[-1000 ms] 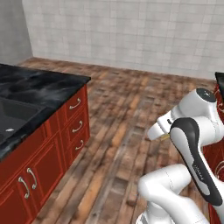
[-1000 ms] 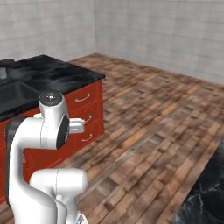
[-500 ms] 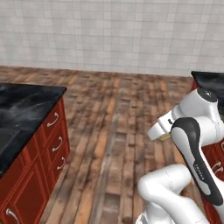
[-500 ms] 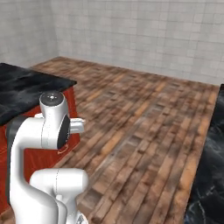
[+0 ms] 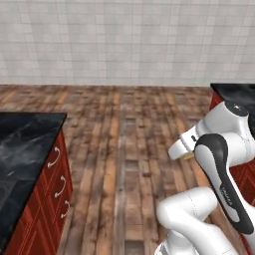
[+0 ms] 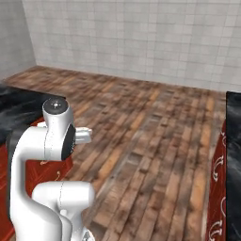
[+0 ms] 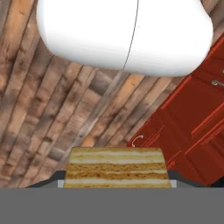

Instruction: Take the cake and donut from the fridge and place them on the empty tray on the dining counter.

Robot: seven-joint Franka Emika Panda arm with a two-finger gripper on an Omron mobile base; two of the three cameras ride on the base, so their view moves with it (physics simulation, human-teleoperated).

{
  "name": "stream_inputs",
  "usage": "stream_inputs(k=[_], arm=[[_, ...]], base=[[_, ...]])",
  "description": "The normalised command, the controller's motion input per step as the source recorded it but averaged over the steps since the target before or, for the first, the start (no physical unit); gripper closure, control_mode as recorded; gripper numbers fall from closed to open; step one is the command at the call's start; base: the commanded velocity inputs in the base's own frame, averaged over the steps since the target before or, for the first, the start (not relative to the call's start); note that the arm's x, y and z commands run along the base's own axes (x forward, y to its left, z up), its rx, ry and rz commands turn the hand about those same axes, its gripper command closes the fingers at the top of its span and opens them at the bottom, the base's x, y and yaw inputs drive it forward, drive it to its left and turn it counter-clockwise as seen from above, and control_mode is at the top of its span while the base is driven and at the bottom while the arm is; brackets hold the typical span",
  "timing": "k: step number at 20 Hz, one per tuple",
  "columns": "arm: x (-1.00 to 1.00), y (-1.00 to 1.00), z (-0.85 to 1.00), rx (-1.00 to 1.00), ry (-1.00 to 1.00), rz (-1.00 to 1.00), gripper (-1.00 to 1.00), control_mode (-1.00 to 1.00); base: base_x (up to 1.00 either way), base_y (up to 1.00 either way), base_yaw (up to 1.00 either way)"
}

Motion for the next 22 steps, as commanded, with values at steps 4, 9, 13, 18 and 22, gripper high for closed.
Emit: stream_inputs(k=[4,9,13,18,22], arm=[[0.0,0.0,0.0,0.0,0.0,0.0,1.0,1.0],[0.0,0.0,0.0,0.0,0.0,0.0,1.0,1.0],[0.0,0.0,0.0,0.0,0.0,0.0,1.0,1.0],[0.0,0.0,0.0,0.0,0.0,0.0,1.0,1.0],[0.0,0.0,0.0,0.0,0.0,0.0,1.0,1.0]], base=[[0.8,0.42,-0.24],[0.84,0.35,-0.21],[0.82,0.31,-0.18],[0.87,0.31,-0.11],[0.9,0.32,-0.06]])
